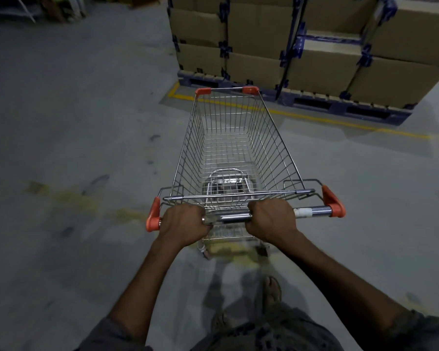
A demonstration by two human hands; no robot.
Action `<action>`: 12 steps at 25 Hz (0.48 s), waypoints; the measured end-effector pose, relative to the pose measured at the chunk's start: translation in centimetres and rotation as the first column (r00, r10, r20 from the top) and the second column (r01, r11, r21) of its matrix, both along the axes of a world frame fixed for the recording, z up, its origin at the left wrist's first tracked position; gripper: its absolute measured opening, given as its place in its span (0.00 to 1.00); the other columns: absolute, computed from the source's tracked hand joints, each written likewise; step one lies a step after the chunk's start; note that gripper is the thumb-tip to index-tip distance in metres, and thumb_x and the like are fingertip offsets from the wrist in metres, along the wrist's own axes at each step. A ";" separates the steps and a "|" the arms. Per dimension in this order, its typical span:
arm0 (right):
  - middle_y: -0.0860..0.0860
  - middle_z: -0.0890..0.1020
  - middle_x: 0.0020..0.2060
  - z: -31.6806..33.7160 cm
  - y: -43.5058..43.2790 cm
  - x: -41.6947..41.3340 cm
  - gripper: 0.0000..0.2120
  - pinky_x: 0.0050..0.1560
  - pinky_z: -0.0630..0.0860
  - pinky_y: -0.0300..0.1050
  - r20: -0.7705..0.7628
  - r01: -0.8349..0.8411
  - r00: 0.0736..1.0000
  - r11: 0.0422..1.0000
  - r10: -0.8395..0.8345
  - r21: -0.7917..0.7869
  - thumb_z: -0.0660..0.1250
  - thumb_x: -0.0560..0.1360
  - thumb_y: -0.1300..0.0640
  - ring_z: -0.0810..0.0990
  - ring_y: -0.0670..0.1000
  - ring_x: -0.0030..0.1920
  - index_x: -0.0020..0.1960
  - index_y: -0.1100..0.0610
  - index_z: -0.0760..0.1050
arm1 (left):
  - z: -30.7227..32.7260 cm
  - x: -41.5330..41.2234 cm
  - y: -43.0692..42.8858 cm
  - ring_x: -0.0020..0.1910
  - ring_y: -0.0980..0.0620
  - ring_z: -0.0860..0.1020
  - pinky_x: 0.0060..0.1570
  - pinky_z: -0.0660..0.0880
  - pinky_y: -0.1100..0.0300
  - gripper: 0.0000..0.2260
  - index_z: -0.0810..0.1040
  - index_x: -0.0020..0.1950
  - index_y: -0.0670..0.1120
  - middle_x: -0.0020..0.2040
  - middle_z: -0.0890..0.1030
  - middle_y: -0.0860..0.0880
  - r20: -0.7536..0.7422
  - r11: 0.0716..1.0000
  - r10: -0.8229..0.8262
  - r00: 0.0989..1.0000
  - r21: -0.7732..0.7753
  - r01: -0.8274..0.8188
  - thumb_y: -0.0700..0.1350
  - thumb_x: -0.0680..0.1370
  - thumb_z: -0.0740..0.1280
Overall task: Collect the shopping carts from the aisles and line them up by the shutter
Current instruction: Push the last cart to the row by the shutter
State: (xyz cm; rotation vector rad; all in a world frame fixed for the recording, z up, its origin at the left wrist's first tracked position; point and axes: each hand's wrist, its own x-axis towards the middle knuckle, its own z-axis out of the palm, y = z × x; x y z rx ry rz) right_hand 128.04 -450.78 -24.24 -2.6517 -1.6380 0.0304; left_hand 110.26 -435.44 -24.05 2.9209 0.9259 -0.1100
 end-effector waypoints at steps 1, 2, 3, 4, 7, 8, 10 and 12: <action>0.52 0.83 0.34 0.1 0.6 0.6 0.10 0.35 0.67 0.44 0.012 -0.019 1.000 1.000 0.019 -0.004 0.67 0.65 0.47 0.82 0.60 0.36 0.39 0.53 0.77 | 0.0 0.3 0.2 0.45 0.45 0.83 0.40 0.70 0.57 0.17 0.80 0.43 0.50 0.43 0.85 0.48 0.002 1.000 0.012 1.000 0.005 -0.013 0.62 0.73 0.64; 0.52 0.83 0.34 0.2 1.0 1.2 0.10 0.35 0.67 0.44 0.024 -0.030 0.999 1.000 0.030 -0.002 0.68 0.65 0.47 0.82 0.60 0.37 0.40 0.53 0.77 | 0.0 0.7 0.3 0.45 0.45 0.83 0.40 0.70 0.57 0.17 0.81 0.44 0.50 0.43 0.85 0.48 0.002 1.000 0.022 1.000 0.010 -0.022 0.63 0.73 0.63; 0.52 0.83 0.34 0.2 1.7 2.0 0.10 0.36 0.66 0.43 0.032 -0.046 0.998 0.999 0.046 -0.001 0.68 0.65 0.47 0.82 0.60 0.37 0.39 0.53 0.77 | 0.0 1.1 0.7 0.45 0.45 0.84 0.39 0.70 0.57 0.17 0.81 0.45 0.50 0.43 0.85 0.48 0.003 0.999 0.043 0.999 0.016 -0.043 0.63 0.73 0.63; 0.52 0.83 0.34 0.1 2.6 2.8 0.10 0.36 0.66 0.43 0.031 -0.067 0.997 0.998 0.067 0.001 0.68 0.64 0.47 0.82 0.59 0.37 0.38 0.53 0.76 | -0.2 1.5 1.0 0.45 0.45 0.84 0.39 0.69 0.57 0.17 0.81 0.47 0.51 0.43 0.85 0.48 0.012 0.998 0.065 0.998 0.020 -0.065 0.62 0.73 0.64; 0.51 0.81 0.30 -0.3 5.0 5.2 0.09 0.34 0.68 0.43 0.014 -0.137 0.991 0.990 0.136 0.018 0.68 0.62 0.48 0.81 0.58 0.32 0.34 0.50 0.69 | -0.3 2.9 2.0 0.47 0.44 0.84 0.40 0.72 0.56 0.20 0.78 0.61 0.55 0.45 0.86 0.47 0.058 0.990 0.137 0.989 0.016 -0.138 0.61 0.73 0.67; 0.50 0.80 0.28 -0.4 5.8 6.0 0.10 0.32 0.68 0.42 0.014 -0.170 0.985 0.985 0.169 0.035 0.68 0.61 0.48 0.80 0.57 0.29 0.33 0.50 0.67 | -0.4 3.2 2.4 0.48 0.43 0.84 0.42 0.74 0.56 0.24 0.75 0.67 0.56 0.47 0.86 0.47 0.061 0.986 0.162 0.985 0.017 -0.163 0.61 0.73 0.67; 0.49 0.77 0.25 -0.5 7.3 7.7 0.13 0.28 0.67 0.41 0.015 -0.232 0.973 0.969 0.232 0.083 0.68 0.58 0.50 0.77 0.56 0.25 0.32 0.50 0.64 | -0.6 4.4 3.2 0.50 0.43 0.84 0.46 0.76 0.55 0.31 0.68 0.75 0.58 0.49 0.86 0.47 0.063 0.976 0.215 0.975 0.025 -0.217 0.62 0.73 0.68; 0.49 0.77 0.26 -0.8 8.9 9.3 0.11 0.27 0.67 0.41 -0.004 -0.295 0.955 0.946 0.298 0.133 0.68 0.57 0.50 0.78 0.55 0.26 0.33 0.50 0.65 | -0.9 5.4 4.0 0.50 0.43 0.84 0.47 0.76 0.55 0.33 0.66 0.76 0.58 0.50 0.86 0.47 0.067 0.964 0.256 0.964 0.048 -0.260 0.63 0.73 0.67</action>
